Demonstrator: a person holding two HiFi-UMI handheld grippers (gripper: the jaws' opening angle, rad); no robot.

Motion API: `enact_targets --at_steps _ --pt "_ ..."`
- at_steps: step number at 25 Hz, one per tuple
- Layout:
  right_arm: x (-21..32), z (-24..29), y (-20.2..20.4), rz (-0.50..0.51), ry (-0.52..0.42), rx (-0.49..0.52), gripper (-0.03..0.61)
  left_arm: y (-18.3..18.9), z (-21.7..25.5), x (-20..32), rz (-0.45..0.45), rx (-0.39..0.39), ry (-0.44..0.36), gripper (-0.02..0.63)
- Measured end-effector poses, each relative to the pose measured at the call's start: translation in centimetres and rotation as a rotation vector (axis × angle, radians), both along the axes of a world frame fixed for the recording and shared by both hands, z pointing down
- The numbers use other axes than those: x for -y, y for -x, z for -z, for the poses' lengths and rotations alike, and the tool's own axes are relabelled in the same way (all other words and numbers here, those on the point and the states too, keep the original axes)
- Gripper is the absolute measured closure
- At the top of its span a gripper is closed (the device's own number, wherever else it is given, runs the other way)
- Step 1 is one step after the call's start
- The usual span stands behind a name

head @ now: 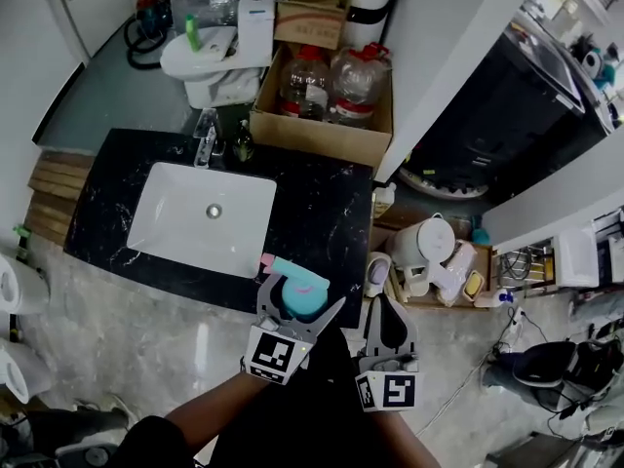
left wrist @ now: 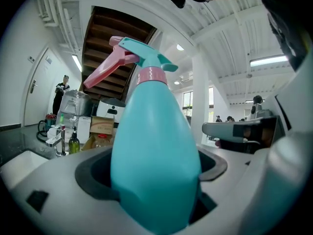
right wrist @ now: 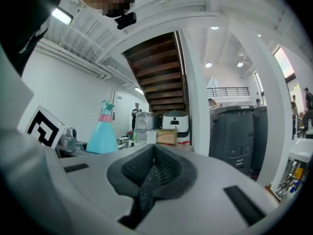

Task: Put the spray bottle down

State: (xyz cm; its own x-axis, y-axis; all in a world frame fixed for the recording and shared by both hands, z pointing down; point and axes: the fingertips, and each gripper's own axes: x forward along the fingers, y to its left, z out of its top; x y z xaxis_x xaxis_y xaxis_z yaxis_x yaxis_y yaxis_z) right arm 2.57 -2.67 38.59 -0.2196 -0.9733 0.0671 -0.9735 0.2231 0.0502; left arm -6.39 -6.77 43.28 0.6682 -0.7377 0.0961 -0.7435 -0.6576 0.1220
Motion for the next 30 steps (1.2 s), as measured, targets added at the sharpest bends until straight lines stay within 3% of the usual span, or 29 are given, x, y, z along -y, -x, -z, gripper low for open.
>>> enact_targets --at_steps 4,12,18,24,30 --pt "2.4 0.1 -1.6 0.007 -0.027 -0.004 0.563 -2.2 -1.2 2.1 0.002 0.019 0.006 0.169" --pt "9.2 -3.1 -5.0 0.071 0.006 0.017 0.563 -6.8 -3.6 8.4 0.033 0.044 0.001 0.169" --pt "13.8 -5.3 -7.3 0.125 0.026 0.082 0.563 -9.5 -6.1 12.4 0.059 0.094 0.019 0.169" --pt "17.3 -8.9 -8.9 0.140 0.109 0.106 0.563 -10.8 -9.0 15.1 0.072 0.108 0.077 0.169" --pt "19.3 -10.6 -9.4 0.155 0.154 0.115 0.563 -12.6 -10.9 16.8 0.063 0.129 0.078 0.169"
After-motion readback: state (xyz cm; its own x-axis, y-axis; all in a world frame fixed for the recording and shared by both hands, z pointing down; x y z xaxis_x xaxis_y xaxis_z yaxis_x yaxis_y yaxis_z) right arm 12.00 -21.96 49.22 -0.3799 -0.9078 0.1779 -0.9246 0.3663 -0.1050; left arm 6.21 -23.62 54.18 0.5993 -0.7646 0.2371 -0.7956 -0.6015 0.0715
